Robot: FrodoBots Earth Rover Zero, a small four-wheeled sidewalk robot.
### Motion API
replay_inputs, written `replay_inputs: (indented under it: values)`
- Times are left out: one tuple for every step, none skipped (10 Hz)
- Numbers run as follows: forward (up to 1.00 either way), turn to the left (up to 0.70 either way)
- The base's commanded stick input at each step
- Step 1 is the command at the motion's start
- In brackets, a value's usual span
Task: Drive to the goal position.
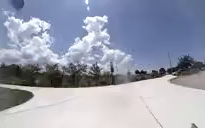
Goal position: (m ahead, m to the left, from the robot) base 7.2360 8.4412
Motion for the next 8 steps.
replay_inputs:
  values:
    - [0.85, 0.21]
    - [0.85, 0.33]
    - [0.85, 0.33]
    - [0.85, 0.33]
    - [0.85, 0.33]
    - [0.85, 0.33]
    - [0.85, 0.33]
    - [0.85, 0.33]
